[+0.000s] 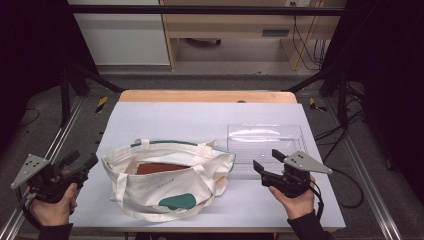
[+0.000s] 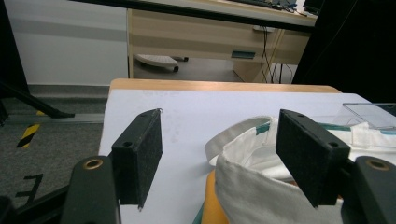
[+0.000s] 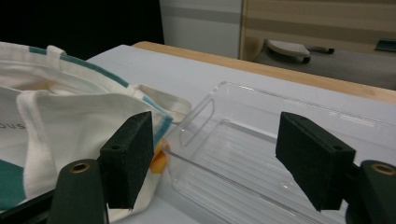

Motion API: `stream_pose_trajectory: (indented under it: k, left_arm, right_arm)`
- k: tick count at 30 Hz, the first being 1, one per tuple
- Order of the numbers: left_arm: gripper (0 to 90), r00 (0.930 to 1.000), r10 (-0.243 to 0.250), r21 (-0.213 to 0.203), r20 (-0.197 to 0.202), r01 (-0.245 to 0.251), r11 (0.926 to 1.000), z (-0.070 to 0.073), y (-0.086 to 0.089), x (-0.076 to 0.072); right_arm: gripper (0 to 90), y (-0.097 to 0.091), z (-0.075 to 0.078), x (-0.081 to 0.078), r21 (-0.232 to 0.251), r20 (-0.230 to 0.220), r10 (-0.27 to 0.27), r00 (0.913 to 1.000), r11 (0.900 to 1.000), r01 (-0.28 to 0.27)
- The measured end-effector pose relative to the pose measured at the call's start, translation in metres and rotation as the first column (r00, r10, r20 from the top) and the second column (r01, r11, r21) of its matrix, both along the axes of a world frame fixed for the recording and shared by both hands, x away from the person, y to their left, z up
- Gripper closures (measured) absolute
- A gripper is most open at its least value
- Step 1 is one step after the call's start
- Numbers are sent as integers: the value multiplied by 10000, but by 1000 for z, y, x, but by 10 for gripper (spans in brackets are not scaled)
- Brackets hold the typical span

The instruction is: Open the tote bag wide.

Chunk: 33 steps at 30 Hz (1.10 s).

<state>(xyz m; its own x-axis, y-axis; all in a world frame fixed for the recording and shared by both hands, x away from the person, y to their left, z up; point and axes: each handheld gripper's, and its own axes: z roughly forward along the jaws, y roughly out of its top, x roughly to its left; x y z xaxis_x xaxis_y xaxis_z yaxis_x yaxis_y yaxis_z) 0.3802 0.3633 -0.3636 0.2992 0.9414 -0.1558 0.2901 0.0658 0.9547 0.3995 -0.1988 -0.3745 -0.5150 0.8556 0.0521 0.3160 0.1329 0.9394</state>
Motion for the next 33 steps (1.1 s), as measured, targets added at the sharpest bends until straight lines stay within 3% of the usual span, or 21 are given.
stream_pose_trajectory:
  k: [7, 13, 15, 16, 17, 20, 24, 25, 29, 33]
  left_arm:
    - [321, 9990, -139, 187, -416, 147, 9997, -1, -12, 10]
    - [369, 9951, -346, 484, -930, 392, 9981, -9, -24, 18]
    - [402, 9933, -373, 540, -1089, 434, 9976, -13, -26, 19]
    - [402, 9923, -392, 528, -1174, 457, 9976, -16, -27, 20]
    - [428, 9912, -412, 527, -1256, 481, 9975, -18, -28, 20]
    - [455, 9898, -420, 553, -1363, 500, 9972, -21, -29, 20]
    - [528, 9904, -322, 684, -1346, 417, 9968, -22, -30, 19]
    - [528, 9897, -251, 718, -1411, 355, 9968, -22, -30, 18]
    - [626, 9852, -19, 918, -1713, 179, 9956, -25, -29, 19]
    - [674, 9823, 37, 994, -1875, 153, 9949, -26, -28, 20]
  right_arm:
    - [333, 25, 7, 7, 29, -27, 616, 9981, 9981, -616]
    - [389, 55, 12, 16, 37, -58, 1387, 9903, 9903, -1387]
    - [405, 72, 13, 19, 36, -123, 1861, 9825, 9825, -1861]
    - [405, 72, 13, 19, 36, -123, 1861, 9825, 9825, -1861]
    - [410, 86, 13, 20, 48, -182, 2203, 9753, 9754, -2202]
    - [404, 95, 13, 20, 118, -216, 2482, 9685, 9687, -2480]
    - [348, 122, 8, 21, -65, -437, 3163, 9476, 9484, -3169]
    - [348, 122, 8, 21, -65, -437, 3163, 9476, 9484, -3169]
    - [252, 145, -4, 23, -440, -802, 3703, 9255, 9262, -3744]
    - [260, 153, -11, 23, -808, -854, 3721, 9243, 9220, -3787]
